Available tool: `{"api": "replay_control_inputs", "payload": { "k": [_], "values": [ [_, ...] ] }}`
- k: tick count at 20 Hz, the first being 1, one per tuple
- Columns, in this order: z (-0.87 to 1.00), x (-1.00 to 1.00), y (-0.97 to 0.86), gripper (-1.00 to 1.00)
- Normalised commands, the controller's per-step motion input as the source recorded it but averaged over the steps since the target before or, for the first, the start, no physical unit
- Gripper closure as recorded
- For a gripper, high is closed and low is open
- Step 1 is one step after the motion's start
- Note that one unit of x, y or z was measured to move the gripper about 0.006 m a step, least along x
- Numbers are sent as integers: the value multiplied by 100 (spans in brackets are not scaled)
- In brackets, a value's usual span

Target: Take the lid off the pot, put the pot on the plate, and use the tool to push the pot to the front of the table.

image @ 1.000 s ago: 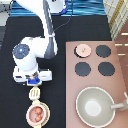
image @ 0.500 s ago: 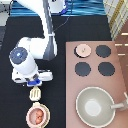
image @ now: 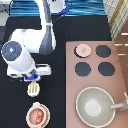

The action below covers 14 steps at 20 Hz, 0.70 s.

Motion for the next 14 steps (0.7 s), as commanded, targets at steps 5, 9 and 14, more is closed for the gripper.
{"api": "replay_control_inputs", "payload": {
  "k": [5,9,14],
  "values": [
    [6,-99,21,100],
    [-23,-100,28,100],
    [-75,-100,35,100]
  ]
}}
